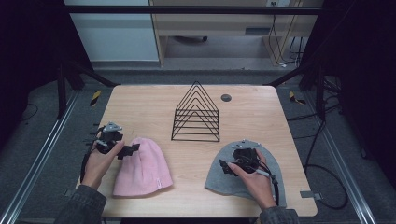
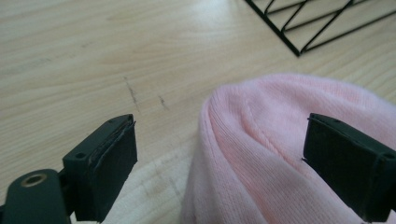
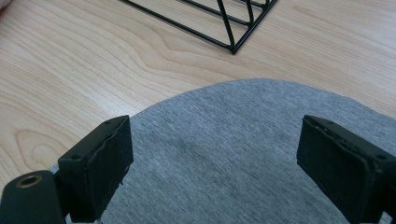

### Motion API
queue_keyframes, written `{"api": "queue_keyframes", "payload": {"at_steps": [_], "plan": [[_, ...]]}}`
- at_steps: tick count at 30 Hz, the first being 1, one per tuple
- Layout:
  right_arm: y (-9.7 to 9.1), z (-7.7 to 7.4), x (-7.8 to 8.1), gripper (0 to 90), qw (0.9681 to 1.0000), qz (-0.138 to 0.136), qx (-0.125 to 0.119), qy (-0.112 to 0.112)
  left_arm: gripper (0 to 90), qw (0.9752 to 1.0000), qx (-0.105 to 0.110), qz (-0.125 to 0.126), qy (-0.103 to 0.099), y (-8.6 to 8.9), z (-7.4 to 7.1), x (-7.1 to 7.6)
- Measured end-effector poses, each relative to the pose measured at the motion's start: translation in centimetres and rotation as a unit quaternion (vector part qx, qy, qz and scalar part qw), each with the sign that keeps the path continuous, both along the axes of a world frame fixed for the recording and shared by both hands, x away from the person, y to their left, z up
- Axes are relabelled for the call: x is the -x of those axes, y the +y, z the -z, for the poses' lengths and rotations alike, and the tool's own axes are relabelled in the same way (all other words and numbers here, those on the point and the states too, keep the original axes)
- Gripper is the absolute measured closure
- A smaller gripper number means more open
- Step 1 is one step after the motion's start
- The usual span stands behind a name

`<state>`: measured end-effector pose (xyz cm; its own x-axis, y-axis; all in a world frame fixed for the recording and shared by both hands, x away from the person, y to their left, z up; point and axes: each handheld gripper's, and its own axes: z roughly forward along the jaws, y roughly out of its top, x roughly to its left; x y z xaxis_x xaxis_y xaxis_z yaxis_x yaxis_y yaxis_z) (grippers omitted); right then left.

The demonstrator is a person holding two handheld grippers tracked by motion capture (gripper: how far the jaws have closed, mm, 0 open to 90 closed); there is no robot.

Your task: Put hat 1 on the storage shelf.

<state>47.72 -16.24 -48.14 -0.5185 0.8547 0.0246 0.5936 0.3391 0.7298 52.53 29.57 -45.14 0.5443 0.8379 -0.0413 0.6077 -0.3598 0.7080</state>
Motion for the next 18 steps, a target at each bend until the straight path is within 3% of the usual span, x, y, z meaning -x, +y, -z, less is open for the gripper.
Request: {"api": "queue_keyframes", "payload": {"at_steps": [4, 11, 18], "plan": [[0.04, 0.00, -0.01, 13.5, 1.0000, -0.001, 0.003, -0.001, 9.9, 0.9996, -0.026, 0.005, -0.007, -0.31, 0.05, 0.60], [-0.27, -0.12, 0.20, 19.3, 1.0000, 0.003, 0.007, 0.002, 13.2, 0.9999, -0.008, 0.004, -0.011, 0.18, -0.01, 0.61], [-0.37, 0.02, 0.13, 24.4, 0.9999, 0.004, 0.012, 0.002, 28.8, 0.9999, -0.012, 0.004, -0.006, 0.28, -0.02, 0.29]]}}
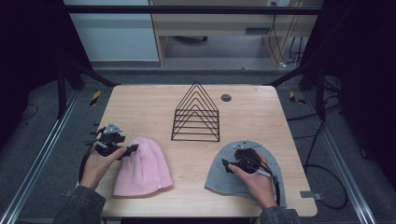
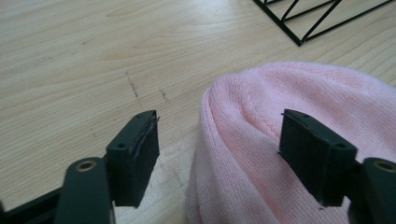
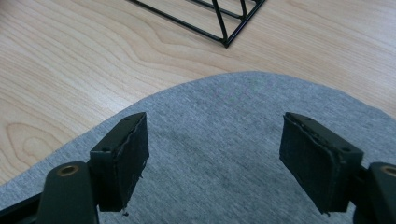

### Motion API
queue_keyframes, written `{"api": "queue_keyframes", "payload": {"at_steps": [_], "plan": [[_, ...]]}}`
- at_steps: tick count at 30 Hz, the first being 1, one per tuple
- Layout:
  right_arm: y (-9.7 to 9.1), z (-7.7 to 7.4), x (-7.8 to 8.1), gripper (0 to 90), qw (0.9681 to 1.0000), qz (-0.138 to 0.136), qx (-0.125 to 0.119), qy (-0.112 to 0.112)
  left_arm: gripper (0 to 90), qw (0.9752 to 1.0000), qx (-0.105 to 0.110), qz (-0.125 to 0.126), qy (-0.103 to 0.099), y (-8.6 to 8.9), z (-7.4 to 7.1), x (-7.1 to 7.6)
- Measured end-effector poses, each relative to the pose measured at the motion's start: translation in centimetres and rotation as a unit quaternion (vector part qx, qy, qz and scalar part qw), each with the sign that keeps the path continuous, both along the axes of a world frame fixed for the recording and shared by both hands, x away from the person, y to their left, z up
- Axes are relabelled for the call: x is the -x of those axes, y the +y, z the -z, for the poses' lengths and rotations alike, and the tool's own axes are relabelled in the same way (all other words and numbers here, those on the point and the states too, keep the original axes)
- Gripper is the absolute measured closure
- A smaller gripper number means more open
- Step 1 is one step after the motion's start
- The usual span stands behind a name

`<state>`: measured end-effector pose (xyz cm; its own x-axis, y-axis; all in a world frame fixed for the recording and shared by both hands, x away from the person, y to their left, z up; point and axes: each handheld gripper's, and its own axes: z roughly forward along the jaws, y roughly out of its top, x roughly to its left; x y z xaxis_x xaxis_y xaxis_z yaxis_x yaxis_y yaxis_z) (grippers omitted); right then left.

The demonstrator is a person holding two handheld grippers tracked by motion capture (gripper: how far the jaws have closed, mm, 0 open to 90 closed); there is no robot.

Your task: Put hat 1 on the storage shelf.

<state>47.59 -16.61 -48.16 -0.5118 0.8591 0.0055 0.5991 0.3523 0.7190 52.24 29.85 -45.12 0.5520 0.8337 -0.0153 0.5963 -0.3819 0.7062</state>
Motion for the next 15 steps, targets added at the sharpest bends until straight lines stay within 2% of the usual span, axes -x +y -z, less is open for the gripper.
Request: {"api": "queue_keyframes", "payload": {"at_steps": [4, 7, 8, 9, 11, 13, 15], "plan": [[0.1, 0.1, 0.0, 25.1, 1.0000, -0.003, 0.003, 0.003, 33.2, 0.9999, -0.006, 0.000, 0.012, 0.0, 0.4, -0.3], [0.2, 0.2, 0.0, 25.8, 1.0000, -0.005, 0.001, 0.005, 37.9, 0.9994, -0.017, -0.005, 0.031, 0.0, 1.4, -1.1], [0.2, 0.2, 0.0, 25.8, 1.0000, -0.007, 0.002, 0.005, 40.0, 0.9994, -0.017, -0.005, 0.031, 0.0, 1.4, -1.1], [0.2, 0.2, 0.1, 25.8, 0.9999, -0.008, 0.002, 0.008, 41.3, 0.9988, -0.021, 0.007, 0.044, -0.3, 1.9, -1.4], [0.3, 0.3, 0.1, 25.8, 0.9999, -0.008, 0.002, 0.008, 43.2, 0.9986, -0.024, 0.011, 0.047, -0.5, 2.1, -1.4], [0.4, 0.3, 0.1, 25.8, 0.9999, -0.010, 0.000, 0.009, 48.0, 0.9983, -0.020, 0.018, 0.052, -0.7, 2.1, -1.4], [0.5, 0.3, 0.1, 26.0, 0.9999, -0.012, 0.001, 0.008, 59.9, 0.9976, -0.015, 0.029, 0.061, -0.7, 2.1, -1.3]]}}
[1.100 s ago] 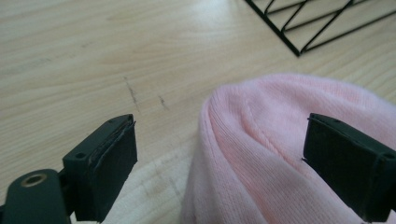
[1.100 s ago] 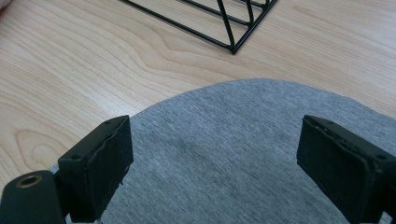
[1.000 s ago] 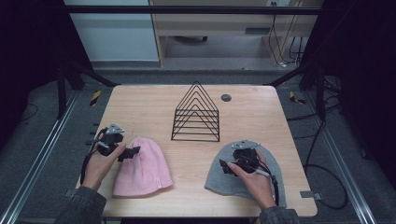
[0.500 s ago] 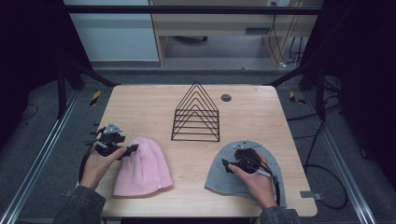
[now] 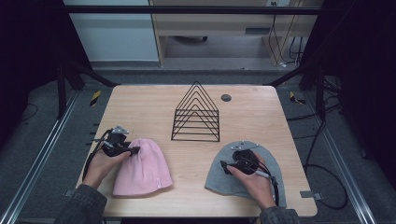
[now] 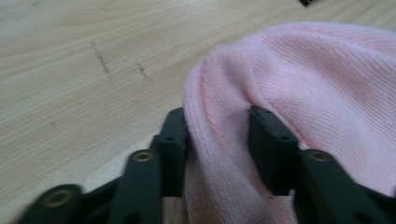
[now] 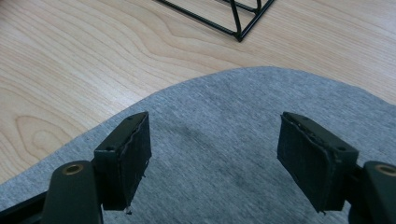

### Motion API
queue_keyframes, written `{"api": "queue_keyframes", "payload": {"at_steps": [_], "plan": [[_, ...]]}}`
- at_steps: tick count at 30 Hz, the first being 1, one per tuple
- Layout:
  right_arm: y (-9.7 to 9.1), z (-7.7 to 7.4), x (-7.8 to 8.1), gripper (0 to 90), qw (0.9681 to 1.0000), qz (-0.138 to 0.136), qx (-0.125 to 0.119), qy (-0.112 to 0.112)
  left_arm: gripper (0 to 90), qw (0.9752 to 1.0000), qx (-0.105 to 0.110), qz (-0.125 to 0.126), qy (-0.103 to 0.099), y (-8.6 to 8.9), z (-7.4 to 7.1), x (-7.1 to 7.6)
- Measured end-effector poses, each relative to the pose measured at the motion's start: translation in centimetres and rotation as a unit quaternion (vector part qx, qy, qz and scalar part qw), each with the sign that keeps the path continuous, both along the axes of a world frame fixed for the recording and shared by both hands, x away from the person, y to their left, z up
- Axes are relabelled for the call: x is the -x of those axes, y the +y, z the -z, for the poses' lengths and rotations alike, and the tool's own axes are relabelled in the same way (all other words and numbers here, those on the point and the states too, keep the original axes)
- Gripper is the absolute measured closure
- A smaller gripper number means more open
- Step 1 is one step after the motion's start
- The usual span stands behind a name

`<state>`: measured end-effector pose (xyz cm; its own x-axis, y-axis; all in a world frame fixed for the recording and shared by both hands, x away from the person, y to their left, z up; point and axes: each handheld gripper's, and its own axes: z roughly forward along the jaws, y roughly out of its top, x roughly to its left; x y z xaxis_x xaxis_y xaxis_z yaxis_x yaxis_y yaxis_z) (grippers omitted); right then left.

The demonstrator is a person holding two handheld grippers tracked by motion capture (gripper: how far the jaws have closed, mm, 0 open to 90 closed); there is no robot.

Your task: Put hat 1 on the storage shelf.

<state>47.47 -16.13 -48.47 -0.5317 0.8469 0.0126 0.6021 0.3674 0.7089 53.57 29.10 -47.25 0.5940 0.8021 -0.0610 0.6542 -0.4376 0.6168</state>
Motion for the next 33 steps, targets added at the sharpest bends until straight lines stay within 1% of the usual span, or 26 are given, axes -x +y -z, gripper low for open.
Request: {"api": "queue_keyframes", "payload": {"at_steps": [1, 2, 3, 4, 6, 7, 8, 10, 11, 12, 13, 14, 15, 16, 17, 18, 20, 21, 22, 23, 24, 25, 28, 29, 31, 33], "plan": [[0.0, 0.0, 0.0, 26.0, 1.0000, -0.001, 0.000, 0.000, 64.6, 1.0000, 0.000, 0.000, 0.000, 0.0, 0.0, 0.0], [0.0, 0.0, 0.0, 26.0, 1.0000, -0.001, 0.000, 0.000, 64.6, 1.0000, -0.005, 0.000, 0.003, 0.0, 0.0, 0.0], [0.1, 0.0, 0.0, 26.0, 1.0000, -0.001, 0.001, 0.000, 71.3, 0.9999, -0.010, 0.005, 0.007, -0.1, 0.0, 0.1], [0.1, 0.0, 0.0, 26.0, 1.0000, -0.001, -0.001, 0.000, 75.5, 0.9999, -0.013, 0.006, 0.005, -0.1, 0.0, 0.1], [0.1, -0.1, 0.0, 26.0, 1.0000, -0.002, -0.001, -0.003, 79.7, 0.9999, -0.015, 0.002, -0.002, -0.2, -0.6, 0.4], [0.1, -0.2, 0.1, 26.1, 1.0000, 0.000, -0.004, -0.003, 80.5, 0.9999, -0.012, 0.001, -0.009, -0.2, -1.0, 0.7], [0.0, -0.4, 0.2, 26.1, 0.9999, -0.001, -0.006, -0.010, 81.0, 0.9997, -0.012, 0.001, -0.021, -0.3, -1.6, 1.1], [0.1, -0.5, 0.3, 26.1, 0.9999, 0.001, -0.007, -0.010, 81.1, 0.9988, -0.020, 0.011, -0.044, -0.7, -2.8, 1.9], [0.3, -0.7, 0.5, 26.1, 0.9998, -0.005, -0.009, -0.017, 81.2, 0.9977, -0.022, 0.018, -0.062, -1.1, -3.9, 2.7], [0.5, -0.9, 0.6, 26.1, 0.9998, -0.007, -0.010, -0.018, 81.3, 0.9977, -0.022, 0.018, -0.062, -1.1, -3.9, 2.7], [0.5, -0.9, 0.6, 26.1, 0.9998, -0.007, -0.010, -0.018, 81.3, 0.9968, -0.022, 0.025, -0.072, -1.5, -4.7, 3.3], [1.2, -1.7, 0.9, 26.1, 0.9993, -0.018, -0.010, -0.031, 81.3, 0.9956, -0.028, 0.034, -0.082, -1.9, -5.5, 3.8], [1.5, -1.9, 0.9, 26.2, 0.9991, -0.024, -0.007, -0.036, 81.4, 0.9940, -0.030, 0.045, -0.095, -2.4, -6.6, 4.6], [1.8, -2.3, 1.1, 26.4, 0.9987, -0.029, -0.006, -0.041, 81.5, 0.9940, -0.030, 0.045, -0.095, -2.4, -6.6, 4.6], [2.2, -2.6, 1.2, 26.7, 0.9984, -0.034, -0.007, -0.046, 81.5, 0.9918, -0.036, 0.058, -0.108, -2.9, -7.8, 5.4], [2.2, -2.6, 1.2, 26.7, 0.9984, -0.034, -0.007, -0.046, 81.6, 0.9918, -0.036, 0.058, -0.108, -2.9, -7.8, 5.4], [3.2, -3.4, 1.4, 26.9, 0.9971, -0.056, -0.010, -0.051, 81.7, 0.9888, -0.045, 0.071, -0.123, -3.4, -9.3, 6.2], [3.4, -3.6, 1.4, 27.0, 0.9968, -0.060, -0.009, -0.052, 81.8, 0.9870, -0.044, 0.079, -0.133, -3.7, -10.3, 6.7], [3.7, -3.7, 1.5, 27.1, 0.9965, -0.065, -0.010, -0.052, 81.8, 0.9859, -0.044, 0.083, -0.138, -3.8, -10.9, 6.9], [3.7, -3.7, 1.5, 27.1, 0.9965, -0.065, -0.010, -0.052, 81.8, 0.9859, -0.044, 0.083, -0.138, -3.8, -10.9, 6.9], [4.4, -4.0, 1.6, 27.4, 0.9957, -0.074, -0.010, -0.054, 81.9, 0.9845, -0.042, 0.091, -0.144, -4.1, -11.8, 7.2], [4.4, -4.0, 1.6, 27.4, 0.9957, -0.074, -0.010, -0.054, 81.9, 0.9845, -0.042, 0.091, -0.144, -4.1, -11.8, 7.2], [5.5, -4.4, 1.6, 27.9, 0.9943, -0.091, -0.006, -0.056, 81.9, 0.9825, -0.043, 0.098, -0.152, -4.7, -12.9, 7.6], [5.5, -4.4, 1.6, 27.9, 0.9943, -0.091, -0.006, -0.056, 81.9, 0.9815, -0.048, 0.102, -0.155, -4.8, -13.3, 7.6], [6.0, -4.7, 1.6, 28.2, 0.9936, -0.098, -0.006, -0.056, 81.9, 0.9804, -0.047, 0.106, -0.159, -5.1, -13.9, 7.6], [6.5, -5.1, 1.5, 28.8, 0.9927, -0.105, -0.006, -0.060, 81.9, 0.9784, -0.055, 0.111, -0.166, -5.4, -14.8, 7.6]]}}
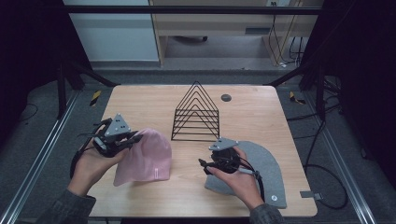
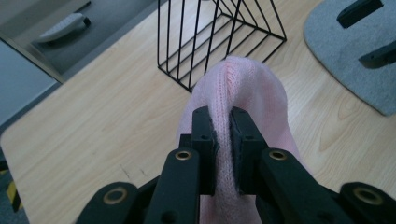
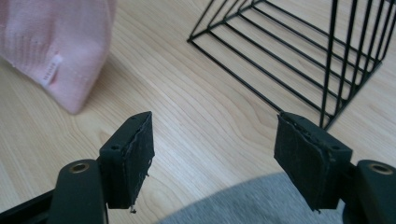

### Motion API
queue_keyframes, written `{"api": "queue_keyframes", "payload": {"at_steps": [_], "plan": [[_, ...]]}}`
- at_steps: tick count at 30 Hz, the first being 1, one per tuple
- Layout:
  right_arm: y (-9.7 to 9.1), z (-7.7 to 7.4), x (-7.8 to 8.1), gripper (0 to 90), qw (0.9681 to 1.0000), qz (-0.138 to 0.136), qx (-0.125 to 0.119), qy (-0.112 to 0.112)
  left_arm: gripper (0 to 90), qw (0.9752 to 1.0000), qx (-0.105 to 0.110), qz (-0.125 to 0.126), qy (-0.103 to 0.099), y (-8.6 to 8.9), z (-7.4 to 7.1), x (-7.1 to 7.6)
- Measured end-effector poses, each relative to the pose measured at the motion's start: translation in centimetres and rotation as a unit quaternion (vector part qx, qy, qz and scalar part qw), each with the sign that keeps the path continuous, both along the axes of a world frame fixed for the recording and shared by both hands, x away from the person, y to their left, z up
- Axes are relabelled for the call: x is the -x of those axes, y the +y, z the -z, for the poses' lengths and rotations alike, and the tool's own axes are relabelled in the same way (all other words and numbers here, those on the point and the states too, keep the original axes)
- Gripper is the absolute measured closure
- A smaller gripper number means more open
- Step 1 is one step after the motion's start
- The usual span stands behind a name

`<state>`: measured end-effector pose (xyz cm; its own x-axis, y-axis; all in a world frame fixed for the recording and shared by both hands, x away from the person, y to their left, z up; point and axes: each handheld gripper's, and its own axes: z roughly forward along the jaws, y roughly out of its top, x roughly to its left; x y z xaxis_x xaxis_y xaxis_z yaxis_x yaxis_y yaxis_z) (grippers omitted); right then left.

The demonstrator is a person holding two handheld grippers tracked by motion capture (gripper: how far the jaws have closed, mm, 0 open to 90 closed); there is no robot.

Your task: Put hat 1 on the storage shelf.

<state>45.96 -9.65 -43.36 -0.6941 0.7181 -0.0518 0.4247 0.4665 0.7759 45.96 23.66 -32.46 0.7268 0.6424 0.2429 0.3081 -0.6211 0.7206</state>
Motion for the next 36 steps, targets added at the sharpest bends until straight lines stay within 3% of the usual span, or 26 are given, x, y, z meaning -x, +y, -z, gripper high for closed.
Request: {"api": "queue_keyframes", "payload": {"at_steps": [14, 21, 27, 32, 34, 36], "plan": [[3.6, -1.5, -0.7, 33.6, 0.9991, -0.039, -0.011, -0.009, 81.9, 0.9989, 0.017, 0.021, -0.040, -2.2, -4.8, -0.2], [4.8, -1.5, -0.7, 35.5, 0.9984, -0.054, -0.012, -0.006, 81.8, 0.9982, 0.028, 0.038, -0.038, -3.5, -6.2, -0.4], [5.3, -1.5, -0.8, 40.0, 0.9972, -0.071, -0.022, 0.000, 81.8, 0.9975, 0.025, 0.047, -0.047, -4.6, -7.7, -0.5], [5.5, -2.2, -1.0, 51.0, 0.9957, -0.088, -0.032, 0.001, 81.8, 0.9965, 0.038, 0.048, -0.057, -5.0, -9.2, -0.5], [5.2, -3.0, -1.4, 64.1, 0.9953, -0.091, -0.033, -0.005, 81.7, 0.9957, 0.051, 0.051, -0.059, -4.9, -10.1, -0.7], [5.1, -3.4, -1.5, 67.8, 0.9950, -0.091, -0.040, -0.010, 81.7, 0.9950, 0.061, 0.053, -0.058, -4.8, -10.4, -0.8]]}}
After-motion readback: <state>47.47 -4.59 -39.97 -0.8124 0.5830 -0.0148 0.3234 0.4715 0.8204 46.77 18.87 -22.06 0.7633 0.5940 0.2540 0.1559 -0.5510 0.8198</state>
